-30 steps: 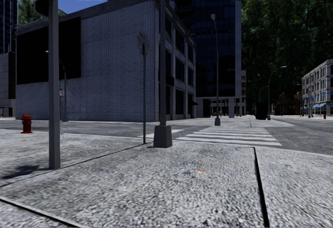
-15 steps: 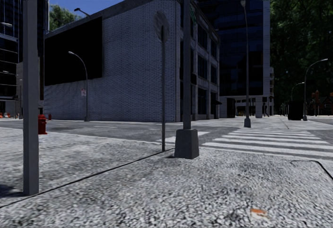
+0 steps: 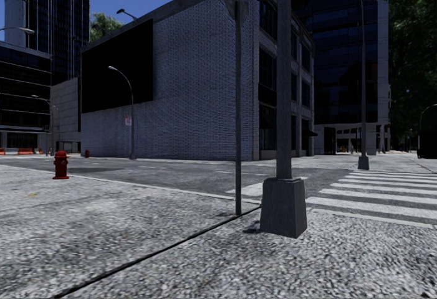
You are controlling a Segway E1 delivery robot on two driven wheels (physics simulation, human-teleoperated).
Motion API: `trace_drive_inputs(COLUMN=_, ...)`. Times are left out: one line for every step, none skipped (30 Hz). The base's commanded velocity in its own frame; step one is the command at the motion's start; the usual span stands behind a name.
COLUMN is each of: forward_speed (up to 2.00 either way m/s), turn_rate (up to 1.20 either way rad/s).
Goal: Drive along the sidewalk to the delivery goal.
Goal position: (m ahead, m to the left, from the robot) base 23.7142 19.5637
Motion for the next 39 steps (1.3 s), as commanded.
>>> trace_drive_inputs(forward_speed=2.00, turn_rate=0.56)
trace_drive_inputs(forward_speed=2.00, turn_rate=0.58)
trace_drive_inputs(forward_speed=2.00, turn_rate=0.59)
trace_drive_inputs(forward_speed=2.00, turn_rate=0.60)
trace_drive_inputs(forward_speed=2.00, turn_rate=0.60)
trace_drive_inputs(forward_speed=2.00, turn_rate=0.61)
trace_drive_inputs(forward_speed=2.00, turn_rate=0.66)
trace_drive_inputs(forward_speed=2.00, turn_rate=0.71)
trace_drive_inputs(forward_speed=2.00, turn_rate=0.71)
trace_drive_inputs(forward_speed=2.00, turn_rate=0.75)
trace_drive_inputs(forward_speed=2.00, turn_rate=0.75)
trace_drive_inputs(forward_speed=2.00, turn_rate=0.76)
trace_drive_inputs(forward_speed=2.00, turn_rate=0.76)
trace_drive_inputs(forward_speed=2.00, turn_rate=0.76)
trace_drive_inputs(forward_speed=2.00, turn_rate=0.76)
trace_drive_inputs(forward_speed=2.00, turn_rate=0.76)
trace_drive_inputs(forward_speed=2.00, turn_rate=0.76)
trace_drive_inputs(forward_speed=2.00, turn_rate=0.76)
trace_drive_inputs(forward_speed=2.00, turn_rate=0.76)
trace_drive_inputs(forward_speed=2.00, turn_rate=0.76)
trace_drive_inputs(forward_speed=2.00, turn_rate=0.76)
trace_drive_inputs(forward_speed=2.00, turn_rate=0.76)
trace_drive_inputs(forward_speed=2.00, turn_rate=0.76)
trace_drive_inputs(forward_speed=2.00, turn_rate=0.76)
trace_drive_inputs(forward_speed=2.00, turn_rate=0.76)
trace_drive_inputs(forward_speed=2.00, turn_rate=0.76)
trace_drive_inputs(forward_speed=2.00, turn_rate=0.76)
trace_drive_inputs(forward_speed=2.00, turn_rate=0.76)
trace_drive_inputs(forward_speed=2.00, turn_rate=0.76)
trace_drive_inputs(forward_speed=2.00, turn_rate=0.76)
trace_drive_inputs(forward_speed=2.00, turn_rate=0.76)
trace_drive_inputs(forward_speed=2.00, turn_rate=0.76)
trace_drive_inputs(forward_speed=2.00, turn_rate=0.76)
trace_drive_inputs(forward_speed=2.00, turn_rate=0.76)
trace_drive_inputs(forward_speed=2.00, turn_rate=0.76)
trace_drive_inputs(forward_speed=2.00, turn_rate=0.76)
trace_drive_inputs(forward_speed=2.00, turn_rate=0.76)
trace_drive_inputs(forward_speed=2.00, turn_rate=0.76)
trace_drive_inputs(forward_speed=2.00, turn_rate=0.74)
